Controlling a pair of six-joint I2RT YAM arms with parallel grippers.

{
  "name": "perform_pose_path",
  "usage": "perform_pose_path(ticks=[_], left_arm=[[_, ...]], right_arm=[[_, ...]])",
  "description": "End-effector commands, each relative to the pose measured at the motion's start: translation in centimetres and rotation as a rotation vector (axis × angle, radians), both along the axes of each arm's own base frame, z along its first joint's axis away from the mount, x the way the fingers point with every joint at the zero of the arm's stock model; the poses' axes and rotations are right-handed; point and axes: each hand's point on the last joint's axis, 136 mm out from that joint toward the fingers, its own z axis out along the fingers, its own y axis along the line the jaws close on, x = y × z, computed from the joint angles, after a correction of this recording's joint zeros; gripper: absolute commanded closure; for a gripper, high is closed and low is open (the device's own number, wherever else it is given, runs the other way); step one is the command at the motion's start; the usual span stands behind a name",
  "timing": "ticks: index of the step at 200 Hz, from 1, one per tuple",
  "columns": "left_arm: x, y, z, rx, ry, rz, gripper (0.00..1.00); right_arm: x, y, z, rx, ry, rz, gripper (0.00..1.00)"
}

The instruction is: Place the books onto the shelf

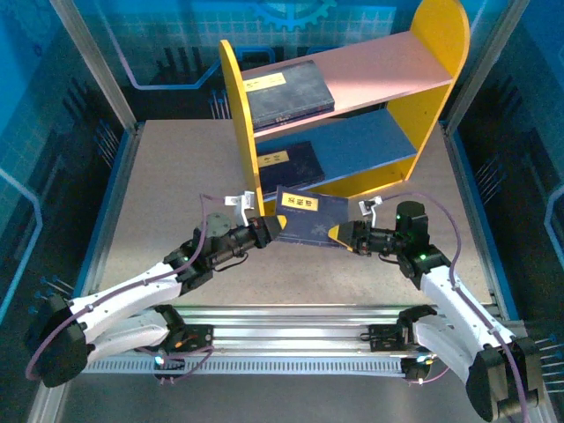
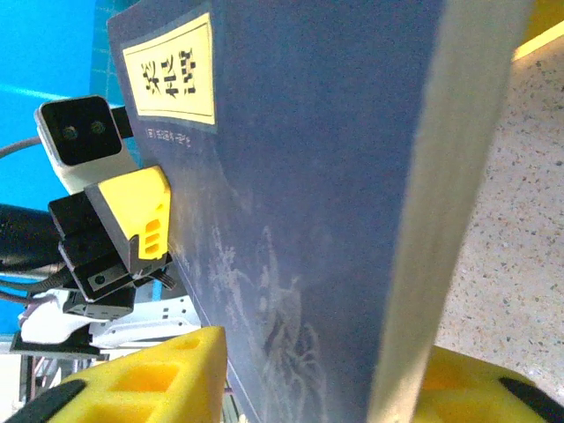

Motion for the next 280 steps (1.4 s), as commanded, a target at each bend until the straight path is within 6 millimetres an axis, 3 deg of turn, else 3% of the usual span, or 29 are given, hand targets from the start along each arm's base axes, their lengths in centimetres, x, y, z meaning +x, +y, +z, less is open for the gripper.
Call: perform_pose_path(ticks=[1,29,69,108,126,231,280], left_arm=[[0.2,-0.7,3.0,-0.026,-0.089,-0.008,1.00],[0.2,-0.6,2.8,-0.006,-0.077,-0.008,1.00],[0.2,-0.5,2.8,0.019,-0.062,-0.009,1.00],[-0.2,0.6,2.8,0.082,-0.041,0.017,0.57],[-0.4,1.5,3.1,0.118,-0.037,0.037,0.48],[-3.4,10.2,6.4,0.235,-0.077,0.213,0.42],[-4.7,11.8,7.0,0.278,-0.074,0.218,0.40]], right_arm=[[0.1,0.2,1.6,0.006,-0.058,0.016,0.66],[0.1,0.1,1.9,-0.008,-0.082,0.018,0.81],[-0.1,0.1,2.9,-0.027,-0.121,0.038,0.93],[-0.5,-0.1,3.6,-0.050,-0.157,0.060,0.96],[-0.5,-0.2,3.9,-0.052,-0.170,0.065,0.96],[0.7,-0.9,6.5,-0.115,-0.288,0.099,0.96],[3.0,-1.7,6.3,-0.136,-0.298,0.054,0.95]])
